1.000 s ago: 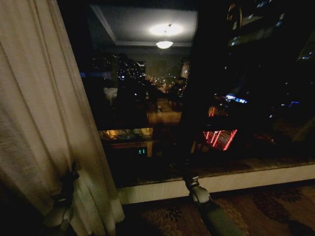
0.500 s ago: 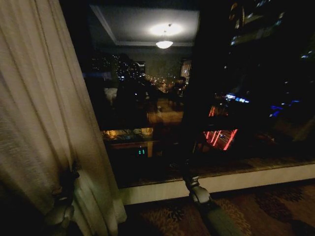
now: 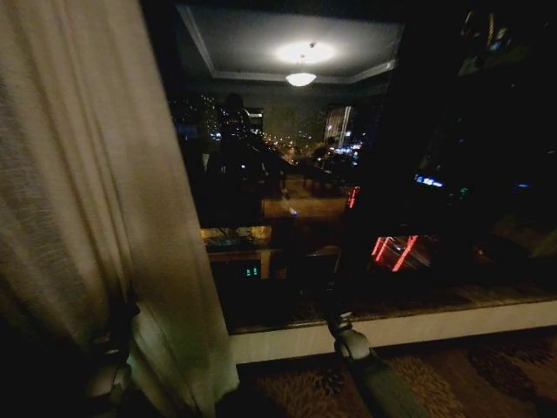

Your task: Open the curtains by pulling them apart, changing their state from closed to fully open.

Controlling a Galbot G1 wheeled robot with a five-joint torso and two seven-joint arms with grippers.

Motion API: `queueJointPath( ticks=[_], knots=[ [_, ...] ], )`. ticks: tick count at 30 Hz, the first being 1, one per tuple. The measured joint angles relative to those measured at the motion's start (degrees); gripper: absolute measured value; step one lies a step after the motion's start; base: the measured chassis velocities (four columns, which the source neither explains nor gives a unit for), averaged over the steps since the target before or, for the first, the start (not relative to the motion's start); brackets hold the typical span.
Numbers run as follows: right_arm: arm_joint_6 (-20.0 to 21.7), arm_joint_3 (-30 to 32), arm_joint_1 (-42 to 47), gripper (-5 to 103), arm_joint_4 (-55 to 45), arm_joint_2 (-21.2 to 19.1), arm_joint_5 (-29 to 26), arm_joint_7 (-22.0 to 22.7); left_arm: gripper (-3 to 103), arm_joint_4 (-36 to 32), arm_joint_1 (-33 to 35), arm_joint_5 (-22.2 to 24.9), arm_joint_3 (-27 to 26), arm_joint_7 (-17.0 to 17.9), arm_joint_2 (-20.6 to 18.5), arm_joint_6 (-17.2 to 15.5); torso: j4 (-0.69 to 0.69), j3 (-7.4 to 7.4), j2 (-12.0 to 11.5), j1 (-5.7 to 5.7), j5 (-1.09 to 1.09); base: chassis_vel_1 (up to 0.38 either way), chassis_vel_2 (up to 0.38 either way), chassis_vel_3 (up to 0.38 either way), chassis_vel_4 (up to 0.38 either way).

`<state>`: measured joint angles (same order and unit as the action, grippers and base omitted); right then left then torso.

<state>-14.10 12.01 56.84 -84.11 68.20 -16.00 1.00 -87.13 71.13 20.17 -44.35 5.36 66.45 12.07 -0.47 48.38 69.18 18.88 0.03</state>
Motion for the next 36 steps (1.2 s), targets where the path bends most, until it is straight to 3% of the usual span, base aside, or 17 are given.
queueJointPath(
  ticks=[5,10,13,20,36],
  knots=[
    [0.0,0.0,0.0,100,0.0,0.0,0.0,0.0,0,1.0,-0.1,0.5,-0.6,1.3,-0.8,0.1,-0.02,0.0,0.0,0.0,-0.04,-0.05,-0.065,0.019,0.03],
    [0.0,0.0,0.0,100,0.0,0.0,0.0,0.0,0,4.4,-1.7,1.5,-2.8,5.2,-3.0,0.4,0.01,-0.01,0.0,0.0,-0.07,0.0,0.0,0.0,0.0],
    [0.0,0.0,0.0,100,0.0,0.0,0.0,0.0,0,10.4,-3.7,1.9,-6.6,9.6,-7.3,0.6,0.01,0.0,0.0,0.0,-0.04,0.0,0.0,0.0,0.0],
    [0.0,0.0,0.0,100,0.0,0.0,0.0,0.0,0,17.2,-6.1,1.4,-11.0,13.4,-11.6,0.8,0.01,0.0,0.0,0.0,-0.09,0.0,0.0,0.0,0.0],
    [0.0,0.0,0.0,100,0.0,0.0,0.0,0.0,0,30.6,-10.4,-6.3,-18.5,16.5,-18.1,2.9,0.03,-0.01,0.0,0.0,-0.04,0.0,0.0,0.0,0.0]
  ],
)
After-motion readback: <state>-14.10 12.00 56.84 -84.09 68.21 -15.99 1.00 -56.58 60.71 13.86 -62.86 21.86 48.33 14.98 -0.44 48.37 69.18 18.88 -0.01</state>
